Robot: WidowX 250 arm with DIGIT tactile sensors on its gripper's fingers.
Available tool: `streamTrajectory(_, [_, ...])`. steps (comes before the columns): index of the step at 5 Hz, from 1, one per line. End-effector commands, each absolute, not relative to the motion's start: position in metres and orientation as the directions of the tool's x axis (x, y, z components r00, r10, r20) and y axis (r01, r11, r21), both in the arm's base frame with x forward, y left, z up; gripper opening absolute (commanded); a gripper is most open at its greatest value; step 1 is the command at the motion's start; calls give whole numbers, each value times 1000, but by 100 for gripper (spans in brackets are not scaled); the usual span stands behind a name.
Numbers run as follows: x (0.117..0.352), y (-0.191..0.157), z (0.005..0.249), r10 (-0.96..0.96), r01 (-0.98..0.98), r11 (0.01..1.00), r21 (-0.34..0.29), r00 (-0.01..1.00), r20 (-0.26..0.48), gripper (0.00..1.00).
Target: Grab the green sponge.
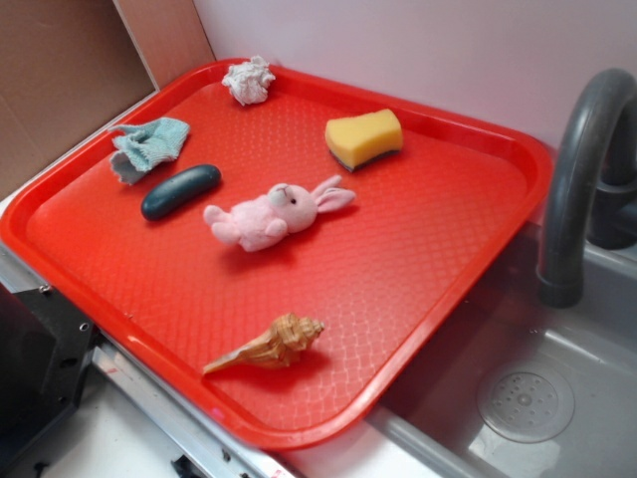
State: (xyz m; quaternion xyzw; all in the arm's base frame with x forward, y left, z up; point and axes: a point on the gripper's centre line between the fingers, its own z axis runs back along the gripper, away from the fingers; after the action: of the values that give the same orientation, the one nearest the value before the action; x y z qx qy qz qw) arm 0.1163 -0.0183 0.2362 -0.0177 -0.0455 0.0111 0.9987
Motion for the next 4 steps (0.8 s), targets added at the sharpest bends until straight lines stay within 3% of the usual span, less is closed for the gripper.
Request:
streamTrajectory(1, [116, -18, 236, 24, -21, 999, -36, 996, 91, 100])
streamTrajectory(2, [135, -19, 223, -5, 3, 1000, 15, 986, 165, 100])
streamTrajectory(4, [182, -33, 191, -90, 86, 996, 28, 940, 329, 100])
